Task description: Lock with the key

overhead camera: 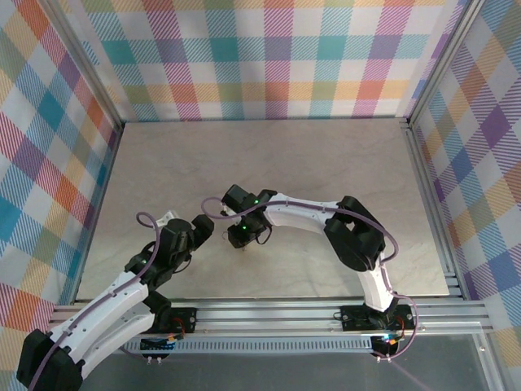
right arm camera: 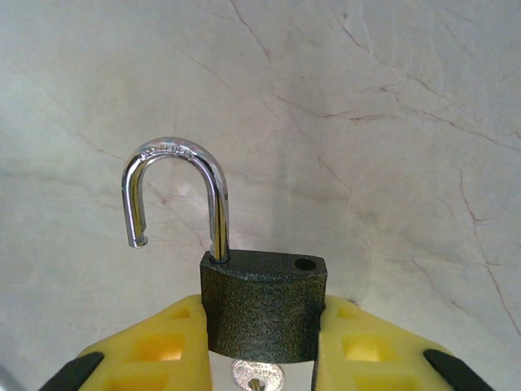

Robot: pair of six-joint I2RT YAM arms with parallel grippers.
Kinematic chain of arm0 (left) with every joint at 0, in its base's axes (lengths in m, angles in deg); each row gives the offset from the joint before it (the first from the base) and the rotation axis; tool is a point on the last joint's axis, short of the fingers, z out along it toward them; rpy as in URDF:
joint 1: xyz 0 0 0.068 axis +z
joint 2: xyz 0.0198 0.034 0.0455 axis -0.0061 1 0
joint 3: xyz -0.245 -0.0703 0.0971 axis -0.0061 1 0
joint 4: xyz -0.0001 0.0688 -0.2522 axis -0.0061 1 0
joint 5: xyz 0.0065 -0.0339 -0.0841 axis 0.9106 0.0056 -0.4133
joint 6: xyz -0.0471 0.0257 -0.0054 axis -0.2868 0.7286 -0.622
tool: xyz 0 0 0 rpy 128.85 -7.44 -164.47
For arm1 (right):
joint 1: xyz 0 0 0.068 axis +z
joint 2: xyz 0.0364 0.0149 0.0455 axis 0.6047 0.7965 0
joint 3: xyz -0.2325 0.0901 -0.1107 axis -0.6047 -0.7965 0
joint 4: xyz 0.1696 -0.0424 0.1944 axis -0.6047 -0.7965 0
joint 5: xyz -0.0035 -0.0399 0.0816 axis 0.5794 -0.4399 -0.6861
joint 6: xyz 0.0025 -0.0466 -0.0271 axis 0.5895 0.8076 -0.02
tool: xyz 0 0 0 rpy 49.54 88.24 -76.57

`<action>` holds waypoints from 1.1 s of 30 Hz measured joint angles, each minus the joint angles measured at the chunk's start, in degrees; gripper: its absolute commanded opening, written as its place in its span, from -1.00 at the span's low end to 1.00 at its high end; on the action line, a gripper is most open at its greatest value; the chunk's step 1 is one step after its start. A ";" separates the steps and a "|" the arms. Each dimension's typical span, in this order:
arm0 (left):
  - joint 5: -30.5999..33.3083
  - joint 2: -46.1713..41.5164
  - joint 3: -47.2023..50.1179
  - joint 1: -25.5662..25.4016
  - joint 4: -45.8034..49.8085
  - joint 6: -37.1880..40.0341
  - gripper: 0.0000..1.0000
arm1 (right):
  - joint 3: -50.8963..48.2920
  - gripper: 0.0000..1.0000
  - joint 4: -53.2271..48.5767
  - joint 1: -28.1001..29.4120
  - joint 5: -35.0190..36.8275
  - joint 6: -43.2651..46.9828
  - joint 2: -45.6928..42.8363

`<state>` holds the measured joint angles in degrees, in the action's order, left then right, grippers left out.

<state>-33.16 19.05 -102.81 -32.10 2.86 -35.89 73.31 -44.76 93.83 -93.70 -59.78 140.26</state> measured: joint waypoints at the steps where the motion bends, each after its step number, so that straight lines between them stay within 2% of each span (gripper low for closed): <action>1: -0.35 0.33 0.17 0.00 -0.72 -0.35 0.77 | -0.11 -0.89 0.28 -0.04 -0.22 0.00 -0.35; 14: -5.35 3.23 5.60 -0.11 -11.23 -5.05 0.64 | -2.54 -0.91 3.13 -0.37 -3.82 -0.02 -2.45; 22: -6.93 3.50 9.18 -0.87 -19.32 -8.02 0.51 | -3.02 -0.92 4.33 -0.37 -4.76 -0.02 -4.96; 30: -7.30 3.39 10.19 -1.84 -22.97 -9.88 0.41 | -3.32 -0.94 5.20 -0.37 -5.55 -0.02 -5.07; 33: -7.28 2.93 10.19 -2.03 -24.13 -10.14 0.30 | -3.56 -0.94 5.22 -0.37 -6.12 -0.04 -5.07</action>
<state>-40.44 21.98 -92.62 -34.13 -21.27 -46.03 69.74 -39.54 93.46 -99.82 -59.82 135.18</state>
